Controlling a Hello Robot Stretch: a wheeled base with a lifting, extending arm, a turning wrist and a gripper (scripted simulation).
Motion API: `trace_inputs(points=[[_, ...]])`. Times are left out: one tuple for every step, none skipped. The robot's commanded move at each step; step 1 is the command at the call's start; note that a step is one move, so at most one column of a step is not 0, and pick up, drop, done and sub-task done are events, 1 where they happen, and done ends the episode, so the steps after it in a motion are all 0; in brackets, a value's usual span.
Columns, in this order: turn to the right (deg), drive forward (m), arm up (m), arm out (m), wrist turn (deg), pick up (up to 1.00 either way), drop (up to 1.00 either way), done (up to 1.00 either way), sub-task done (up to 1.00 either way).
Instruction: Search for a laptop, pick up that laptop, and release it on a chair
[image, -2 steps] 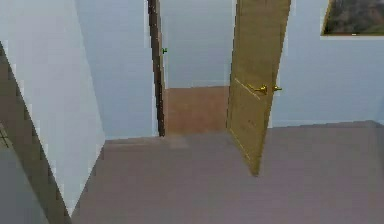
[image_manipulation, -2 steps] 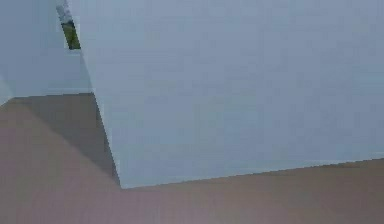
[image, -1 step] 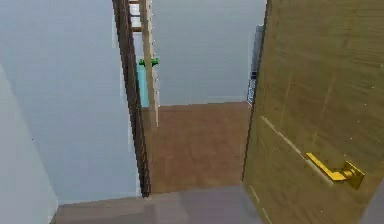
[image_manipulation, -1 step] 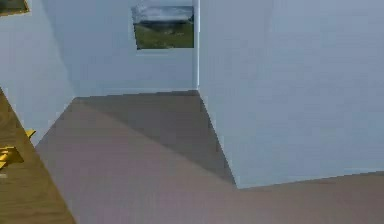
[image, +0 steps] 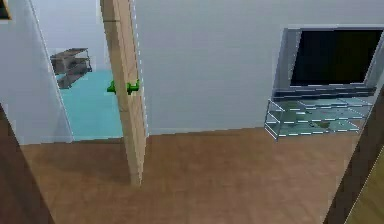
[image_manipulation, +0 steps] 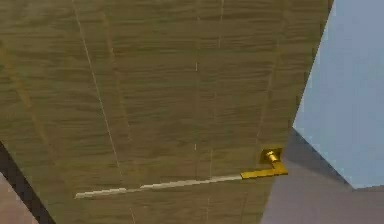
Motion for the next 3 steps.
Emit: trace_inputs(points=[[0.0,0.7,0.0,0.0,0.0,0.0,0.0,0.0,0.0],[45.0,0.0,0.0,0.0,0.0,0.0,0.0,0.0,0.0],[3.0,0.0,0.0,0.0,0.0,0.0,0.0,0.0,0.0]])
